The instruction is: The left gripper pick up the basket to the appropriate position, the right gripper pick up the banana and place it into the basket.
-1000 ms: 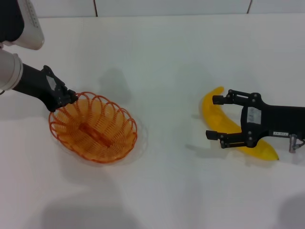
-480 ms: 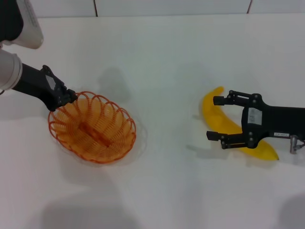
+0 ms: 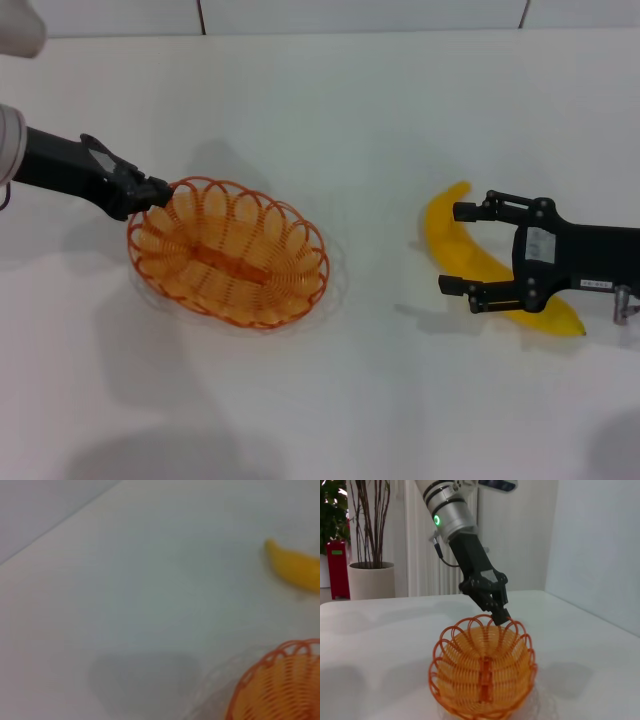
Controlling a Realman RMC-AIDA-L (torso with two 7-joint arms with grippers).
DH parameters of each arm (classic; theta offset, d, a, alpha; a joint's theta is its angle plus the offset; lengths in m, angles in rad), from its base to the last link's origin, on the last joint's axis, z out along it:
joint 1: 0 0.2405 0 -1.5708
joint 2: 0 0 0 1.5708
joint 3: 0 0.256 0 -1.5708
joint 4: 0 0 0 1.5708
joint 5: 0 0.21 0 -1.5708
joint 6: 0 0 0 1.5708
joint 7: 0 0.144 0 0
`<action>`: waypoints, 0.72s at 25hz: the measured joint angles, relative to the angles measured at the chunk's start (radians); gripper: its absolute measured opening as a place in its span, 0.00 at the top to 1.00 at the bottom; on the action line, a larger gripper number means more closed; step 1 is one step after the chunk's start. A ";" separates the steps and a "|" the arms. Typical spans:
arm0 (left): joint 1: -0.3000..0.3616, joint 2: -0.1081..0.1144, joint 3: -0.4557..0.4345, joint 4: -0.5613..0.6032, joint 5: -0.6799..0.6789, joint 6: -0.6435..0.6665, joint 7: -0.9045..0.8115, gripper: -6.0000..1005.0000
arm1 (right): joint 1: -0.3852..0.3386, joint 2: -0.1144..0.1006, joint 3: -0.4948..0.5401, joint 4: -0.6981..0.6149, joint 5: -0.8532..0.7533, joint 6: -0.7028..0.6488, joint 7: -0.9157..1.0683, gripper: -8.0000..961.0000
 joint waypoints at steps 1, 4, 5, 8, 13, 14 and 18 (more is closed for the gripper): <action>0.003 0.001 -0.003 0.004 -0.013 0.010 -0.015 0.95 | -0.001 0.000 0.000 0.000 0.000 0.000 0.001 0.07; 0.010 0.001 -0.010 0.010 -0.048 0.030 -0.040 0.95 | -0.004 -0.002 0.002 0.000 0.000 -0.001 0.001 0.07; 0.013 0.001 -0.011 0.010 -0.062 0.034 -0.049 0.95 | -0.004 -0.002 0.002 0.000 0.000 -0.001 0.001 0.07; 0.025 0.002 -0.012 0.010 -0.104 0.038 -0.073 0.95 | -0.004 -0.002 0.001 0.000 0.000 -0.001 0.001 0.07; 0.045 0.002 -0.021 0.011 -0.163 0.048 -0.077 0.94 | -0.006 -0.001 0.001 0.000 0.010 -0.001 0.002 0.07; 0.049 0.002 -0.021 0.011 -0.176 0.053 -0.074 0.94 | -0.007 -0.001 0.001 0.000 0.011 -0.001 0.002 0.07; 0.073 0.004 -0.020 0.048 -0.219 0.072 -0.070 0.94 | -0.009 -0.001 0.001 0.000 0.012 0.001 0.002 0.07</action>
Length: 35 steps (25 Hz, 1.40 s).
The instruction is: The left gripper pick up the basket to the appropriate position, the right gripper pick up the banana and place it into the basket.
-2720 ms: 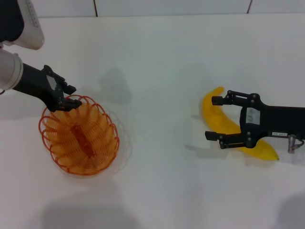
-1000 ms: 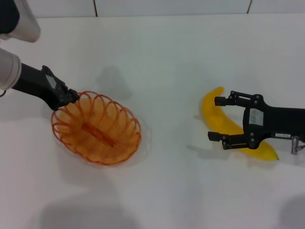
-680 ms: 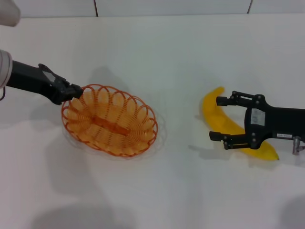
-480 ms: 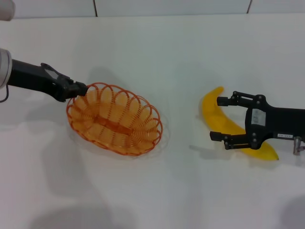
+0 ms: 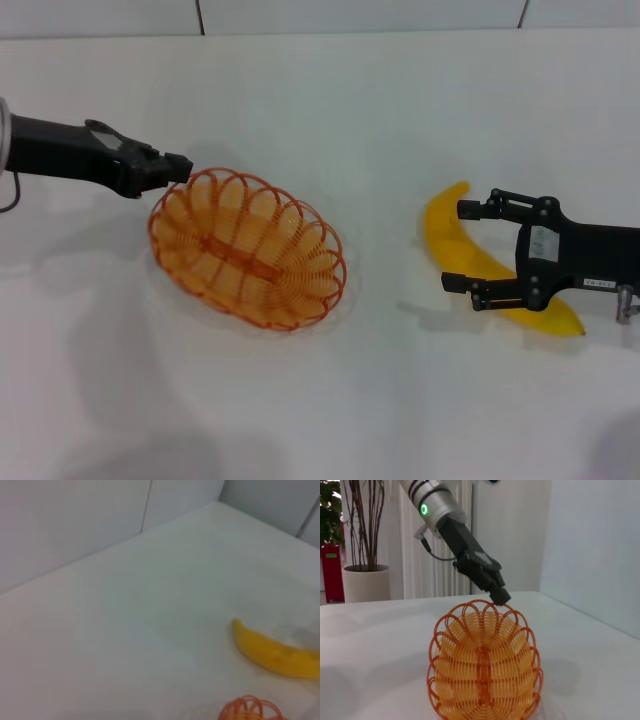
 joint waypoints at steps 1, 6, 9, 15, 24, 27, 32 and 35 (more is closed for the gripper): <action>0.007 -0.001 0.001 0.014 -0.009 0.005 0.000 0.94 | 0.000 0.000 0.000 0.000 0.000 0.001 0.000 0.07; 0.022 -0.002 0.000 0.039 -0.034 0.029 0.000 0.92 | 0.000 0.000 0.000 0.000 0.000 0.000 0.000 0.07; 0.023 -0.001 -0.001 0.041 -0.034 0.029 0.000 0.92 | 0.000 0.000 0.000 0.000 0.000 -0.001 0.000 0.07; 0.024 0.000 -0.002 0.041 -0.031 0.027 0.000 0.90 | 0.000 0.000 0.000 0.000 0.000 -0.001 0.000 0.07; 0.011 0.001 0.010 0.057 0.033 0.011 0.181 0.88 | 0.002 0.000 0.000 0.000 0.000 -0.001 0.000 0.07; 0.017 -0.003 0.044 0.068 0.050 0.015 0.281 0.87 | 0.004 0.000 0.000 0.000 0.000 -0.001 0.000 0.07; 0.022 -0.001 0.098 0.075 0.057 0.013 0.334 0.86 | 0.005 0.000 0.000 0.000 0.000 -0.001 0.000 0.07; 0.021 -0.003 0.100 0.078 0.058 0.005 0.338 0.82 | 0.008 0.000 0.000 0.000 0.000 -0.001 0.000 0.07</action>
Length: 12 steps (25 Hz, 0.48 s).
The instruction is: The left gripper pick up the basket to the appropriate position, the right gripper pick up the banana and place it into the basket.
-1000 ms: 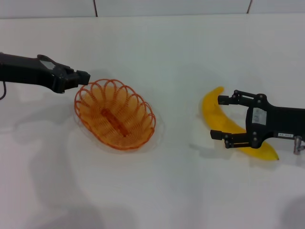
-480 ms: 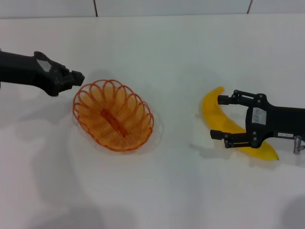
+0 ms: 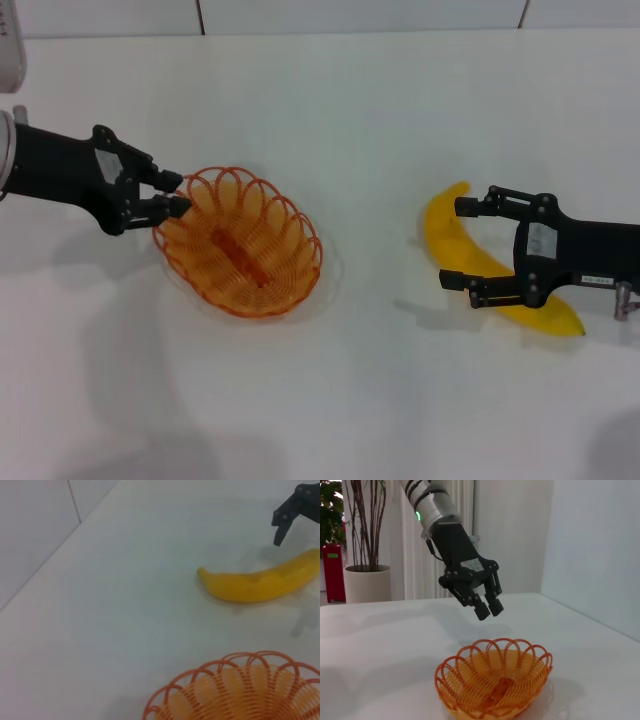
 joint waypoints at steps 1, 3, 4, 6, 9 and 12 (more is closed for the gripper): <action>0.000 0.000 0.000 0.000 0.000 -0.003 0.001 0.80 | 0.000 0.000 0.000 0.000 0.000 0.000 0.000 0.07; 0.000 -0.001 0.000 0.000 0.000 -0.009 0.003 0.76 | 0.000 0.000 0.000 0.000 0.000 0.000 0.000 0.07; 0.000 -0.001 0.000 0.000 0.001 -0.011 0.003 0.74 | 0.000 0.000 0.000 0.000 0.000 0.000 0.000 0.07; 0.000 -0.001 0.001 0.000 0.001 -0.012 0.003 0.70 | 0.000 0.000 0.000 0.000 0.000 0.000 0.000 0.07; 0.000 -0.002 0.001 0.000 0.001 -0.013 0.004 0.65 | -0.001 0.000 0.000 0.000 0.000 0.000 0.000 0.07; -0.002 -0.002 0.001 0.000 0.016 -0.021 0.007 0.52 | 0.000 0.000 0.000 0.000 0.000 0.000 0.000 0.07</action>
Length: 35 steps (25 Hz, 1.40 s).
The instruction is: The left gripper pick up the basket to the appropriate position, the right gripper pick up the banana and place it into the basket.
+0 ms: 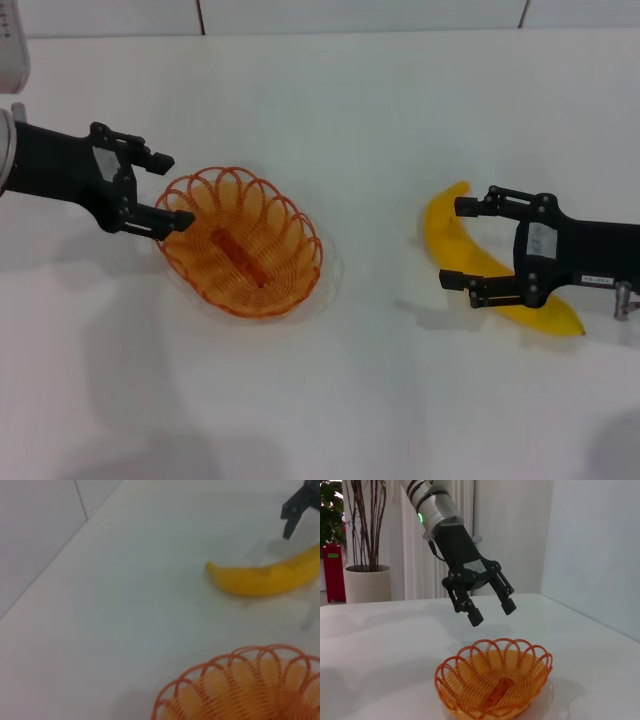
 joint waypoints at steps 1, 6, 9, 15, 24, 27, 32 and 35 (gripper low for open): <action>-0.002 0.000 0.001 -0.002 0.010 -0.007 0.001 0.48 | 0.000 0.000 0.000 0.000 0.000 0.000 0.000 0.07; -0.010 0.000 0.023 -0.011 0.034 -0.062 0.003 0.27 | 0.002 0.000 0.000 0.000 0.000 0.000 0.000 0.07; -0.035 0.004 0.023 -0.039 0.035 -0.108 0.003 0.17 | 0.002 0.000 0.000 0.000 0.000 0.000 0.000 0.07; -0.111 0.006 0.019 -0.139 0.074 -0.195 -0.004 0.16 | 0.004 0.000 -0.001 0.000 0.000 0.000 0.000 0.07; -0.190 0.004 0.024 -0.289 0.133 -0.311 -0.008 0.17 | 0.009 0.000 -0.002 0.000 0.000 0.004 0.000 0.08; -0.212 0.003 0.025 -0.323 0.140 -0.337 -0.006 0.17 | 0.012 0.001 -0.003 0.000 0.000 0.005 0.000 0.08; -0.238 0.002 0.026 -0.368 0.154 -0.368 -0.001 0.18 | 0.015 0.003 -0.005 0.000 0.000 0.006 0.000 0.08; -0.251 0.002 0.027 -0.397 0.165 -0.385 -0.001 0.18 | 0.015 0.003 -0.005 0.000 0.000 0.007 0.000 0.08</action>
